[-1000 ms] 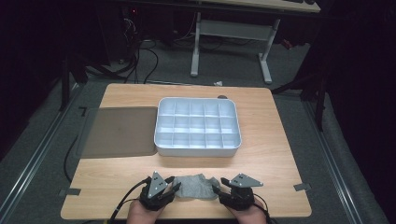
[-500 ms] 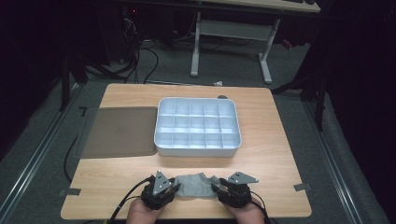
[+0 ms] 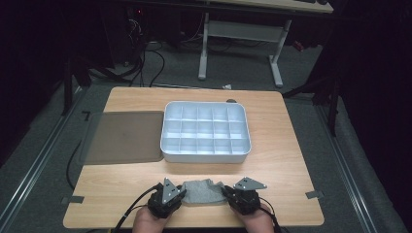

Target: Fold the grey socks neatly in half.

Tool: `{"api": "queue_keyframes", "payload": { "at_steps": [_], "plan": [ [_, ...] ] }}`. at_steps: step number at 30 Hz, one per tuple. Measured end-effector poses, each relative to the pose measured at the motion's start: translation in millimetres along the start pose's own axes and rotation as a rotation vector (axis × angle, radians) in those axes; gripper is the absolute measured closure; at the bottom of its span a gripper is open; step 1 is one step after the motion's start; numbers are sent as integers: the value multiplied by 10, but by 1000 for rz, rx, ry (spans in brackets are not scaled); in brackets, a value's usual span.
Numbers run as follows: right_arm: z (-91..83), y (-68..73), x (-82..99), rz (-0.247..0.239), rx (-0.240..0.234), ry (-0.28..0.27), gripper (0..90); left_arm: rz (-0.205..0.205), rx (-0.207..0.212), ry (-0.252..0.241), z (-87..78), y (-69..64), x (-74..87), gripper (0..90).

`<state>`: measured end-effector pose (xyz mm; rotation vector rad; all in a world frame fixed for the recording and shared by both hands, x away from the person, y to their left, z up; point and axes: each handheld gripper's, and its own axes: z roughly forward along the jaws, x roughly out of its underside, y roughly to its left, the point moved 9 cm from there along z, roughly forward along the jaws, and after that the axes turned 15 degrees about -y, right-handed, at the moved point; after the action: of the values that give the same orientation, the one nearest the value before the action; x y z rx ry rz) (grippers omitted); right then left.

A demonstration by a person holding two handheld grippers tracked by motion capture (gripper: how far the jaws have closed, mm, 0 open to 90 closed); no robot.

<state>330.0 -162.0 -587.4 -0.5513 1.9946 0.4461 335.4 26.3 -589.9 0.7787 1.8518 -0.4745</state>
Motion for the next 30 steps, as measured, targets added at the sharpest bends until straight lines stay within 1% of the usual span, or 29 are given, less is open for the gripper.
{"api": "queue_keyframes", "payload": {
  "at_steps": [2, 3, 4, 6, 7, 8, 9, 10, 11, 12, 13, 14, 15, 16, 17, 18, 19, 20, 21, 22, 24, 25, 30],
  "plan": [
    [22, -2, -41, 1, -7, -8, 814, -8, -19, -2, 1, 20, -4, 740],
    [50, -8, -98, -2, -15, -16, 814, -14, -44, -15, 4, 36, -21, 753],
    [50, -8, -98, -2, -15, -16, 814, -14, -44, -15, 4, 36, -21, 755],
    [85, -28, -168, -10, -25, -21, 813, -33, -66, -48, 10, 56, -75, 749],
    [104, -43, -202, -12, -27, -22, 813, -47, -76, -77, 20, 56, -142, 732],
    [126, -63, -237, -16, -26, -22, 813, -55, -75, -96, 26, 45, -194, 724],
    [137, -72, -248, -20, -25, -20, 813, -52, -75, -119, 37, 21, -266, 725],
    [147, -85, -254, -29, -27, -19, 813, -51, -66, -141, 55, -20, -336, 733],
    [149, -92, -250, -27, -27, -19, 813, -54, -46, -152, 85, -77, -392, 750],
    [150, -98, -241, -22, -28, -24, 812, -52, -22, -143, 135, -143, -425, 769],
    [144, -107, -218, -14, -26, -26, 812, -47, -8, -122, 196, -201, -435, 804],
    [144, -107, -218, -14, -26, -26, 812, -33, -4, -105, 258, -247, -435, 804],
    [123, -107, -217, -28, -25, -31, 812, -26, -2, -83, 323, -283, -422, 821],
    [123, -107, -217, -28, -25, -31, 812, -30, 5, -62, 382, -316, -404, 821],
    [100, -112, -222, -29, -21, -36, 812, -31, 6, -31, 475, -362, -375, 828],
    [100, -112, -222, -29, -21, -36, 812, -31, 6, -31, 475, -362, -375, 831],
    [88, -121, -224, -21, -21, -41, 812, -30, 9, -18, 510, -384, -363, 836],
    [88, -121, -224, -21, -21, -41, 812, -20, 6, -3, 543, -402, -344, 836],
    [82, -124, -224, -20, -20, -43, 811, 8, -2, 24, 599, -428, -292, 847],
    [82, -124, -224, -20, -20, -43, 811, 8, -2, 24, 599, -428, -292, 848],
    [80, -140, -234, -17, -17, -48, 810, 30, -16, 14, 618, -442, -290, 849],
    [80, -145, -242, -8, -16, -51, 810, 40, -18, 18, 621, -443, -291, 849],
    [97, -175, -274, 4, -19, -64, 809, 38, -34, 14, 644, -428, -298, 848]
  ]
}}
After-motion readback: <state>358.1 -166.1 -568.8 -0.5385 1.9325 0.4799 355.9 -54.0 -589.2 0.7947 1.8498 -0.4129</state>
